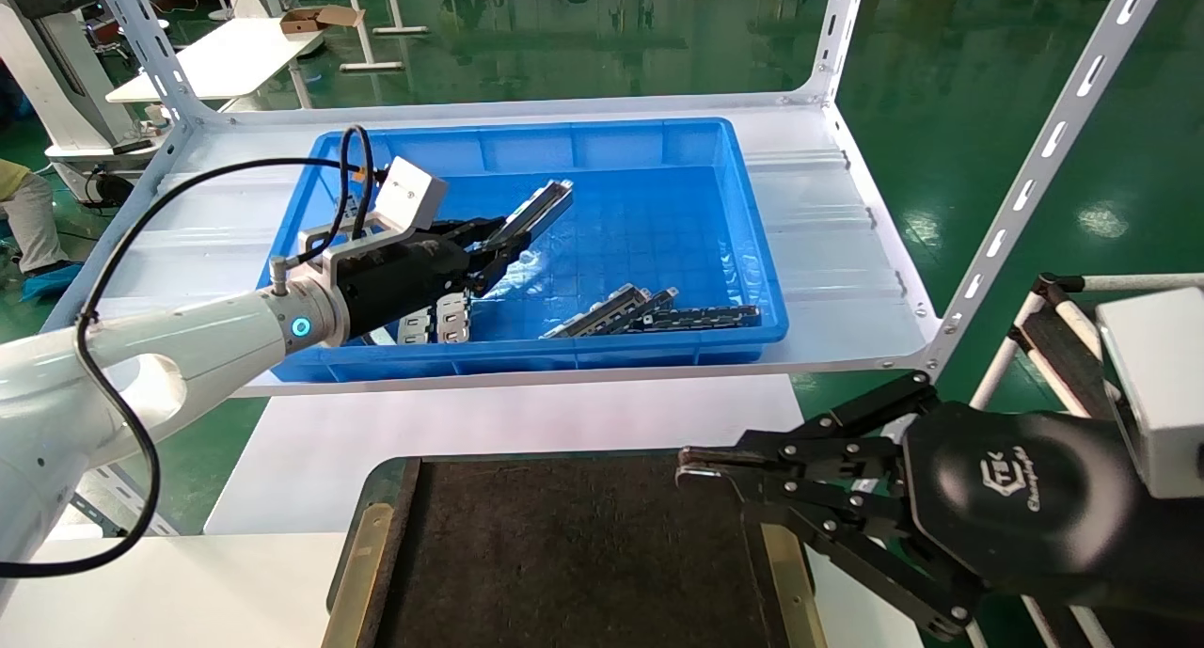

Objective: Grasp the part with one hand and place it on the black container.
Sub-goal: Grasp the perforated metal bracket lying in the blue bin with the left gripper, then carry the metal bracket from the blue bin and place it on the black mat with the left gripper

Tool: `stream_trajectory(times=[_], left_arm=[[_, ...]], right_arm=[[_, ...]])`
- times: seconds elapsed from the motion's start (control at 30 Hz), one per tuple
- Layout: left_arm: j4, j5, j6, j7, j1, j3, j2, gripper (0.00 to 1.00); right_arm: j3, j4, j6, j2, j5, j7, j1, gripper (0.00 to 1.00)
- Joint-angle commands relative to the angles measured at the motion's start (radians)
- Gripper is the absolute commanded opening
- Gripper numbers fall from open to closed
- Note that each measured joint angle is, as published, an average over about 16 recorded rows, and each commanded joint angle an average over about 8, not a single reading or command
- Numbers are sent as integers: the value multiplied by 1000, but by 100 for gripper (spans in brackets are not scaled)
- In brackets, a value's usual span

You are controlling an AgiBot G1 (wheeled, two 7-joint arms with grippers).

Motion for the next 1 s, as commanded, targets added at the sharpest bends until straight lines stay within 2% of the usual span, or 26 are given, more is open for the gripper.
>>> stream_trajectory(times=[0.03, 0.57, 1.0], left_arm=[[-6, -5, 33, 3, -3, -3, -6, 0], [-68, -39, 441, -13, -3, -19, -94, 0], [-206, -100, 654, -56, 159, -43, -136, 0]], right_arm=[[0, 0, 0, 0, 0, 0, 0, 0], [-1, 0, 1, 0, 1, -1, 0, 0], [-2, 0, 1, 1, 1, -1, 0, 0]])
